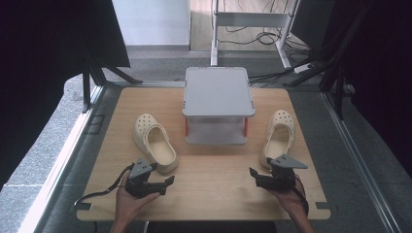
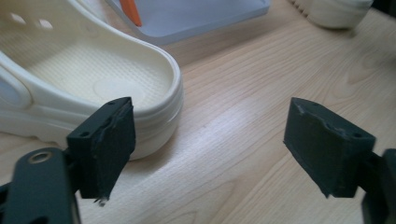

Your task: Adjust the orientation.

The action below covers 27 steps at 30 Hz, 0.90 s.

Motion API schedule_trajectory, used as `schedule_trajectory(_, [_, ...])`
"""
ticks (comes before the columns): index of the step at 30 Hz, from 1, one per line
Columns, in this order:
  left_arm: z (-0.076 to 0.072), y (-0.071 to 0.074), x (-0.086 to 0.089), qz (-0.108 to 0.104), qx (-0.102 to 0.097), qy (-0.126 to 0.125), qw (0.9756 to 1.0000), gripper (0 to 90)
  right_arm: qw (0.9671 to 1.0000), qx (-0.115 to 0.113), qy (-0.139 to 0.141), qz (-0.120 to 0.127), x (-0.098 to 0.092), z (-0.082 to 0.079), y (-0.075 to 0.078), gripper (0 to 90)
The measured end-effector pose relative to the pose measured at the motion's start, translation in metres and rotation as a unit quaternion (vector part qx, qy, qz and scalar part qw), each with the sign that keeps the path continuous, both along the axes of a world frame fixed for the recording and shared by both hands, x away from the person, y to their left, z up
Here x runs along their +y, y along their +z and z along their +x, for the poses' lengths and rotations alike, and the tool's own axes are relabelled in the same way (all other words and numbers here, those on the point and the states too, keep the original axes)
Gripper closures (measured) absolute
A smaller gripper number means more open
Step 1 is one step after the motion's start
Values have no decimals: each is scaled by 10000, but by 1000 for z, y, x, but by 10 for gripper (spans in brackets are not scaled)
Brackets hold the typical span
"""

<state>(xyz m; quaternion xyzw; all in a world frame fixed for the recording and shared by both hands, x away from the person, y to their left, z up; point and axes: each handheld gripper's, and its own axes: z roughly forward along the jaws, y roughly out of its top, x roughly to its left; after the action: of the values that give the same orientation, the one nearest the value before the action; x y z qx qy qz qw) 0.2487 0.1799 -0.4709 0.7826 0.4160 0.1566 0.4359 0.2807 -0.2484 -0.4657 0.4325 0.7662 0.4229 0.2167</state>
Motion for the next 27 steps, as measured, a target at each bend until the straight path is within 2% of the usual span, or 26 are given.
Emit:
schedule_trajectory(3, [1, 1, -4, 5, -11, -116, 9999, 184, 9999, 0, 142, -2, 0, 1, 1, 214])
schedule_trajectory(5, [2, 2, -5, 165, -57, -118, 9998, 185, 9998, 100, 178, 22, -2, 3, 2, 214])
schedule_trajectory(6, [2, 2, -5, 165, -57, -118, 9998, 185, 9998, 100, 178, 22, -2, 3, 2, 214])
schedule_trajectory(7, [1, 1, -3, 268, -118, -79, 9995, 185, 9998, 115, 92, 92, -4, 3, 4, 240])
schedule_trajectory(11, [-2, -1, 3, 416, -169, -1, 9990, 181, 9996, 127, 155, 209, -4, 4, 10, 246])
schedule_trajectory(12, [-4, -1, 4, 585, -240, 59, 9980, 181, 9996, 102, 171, 196, -3, 4, 12, 248])
schedule_trajectory(14, [-5, 1, 6, 518, -264, 46, 9983, 187, 9999, -13, 132, 50, 1, 3, 14, 262])
schedule_trajectory(16, [-6, 4, 6, 265, -279, -43, 9993, 207, 9998, 52, 176, 62, 5, 2, 15, 277])
schedule_trajectory(17, [-6, 4, 6, 233, -267, -73, 9993, 210, 9997, 111, 227, 74, 7, 2, 15, 277])
schedule_trajectory(19, [-7, 5, 7, 237, -208, -100, 9995, 210, 9996, 142, 238, 89, 12, 2, 15, 280])
schedule_trajectory(20, [-7, 6, 7, 274, -80, -102, 9995, 209, 9991, 236, 322, 136, 18, 2, 15, 279])
schedule_trajectory(21, [-7, 6, 7, 274, -80, -102, 9995, 215, 9991, 236, 322, 136, 18, 2, 15, 279])
schedule_trajectory(22, [-7, 7, 9, 259, 9, -96, 9996, 215, 9989, 250, 361, 149, 21, 2, 16, 278])
schedule_trajectory(27, [-8, 12, 12, 223, 70, 17, 9997, 223, 9975, 293, 618, 172, 37, 5, 28, 270])
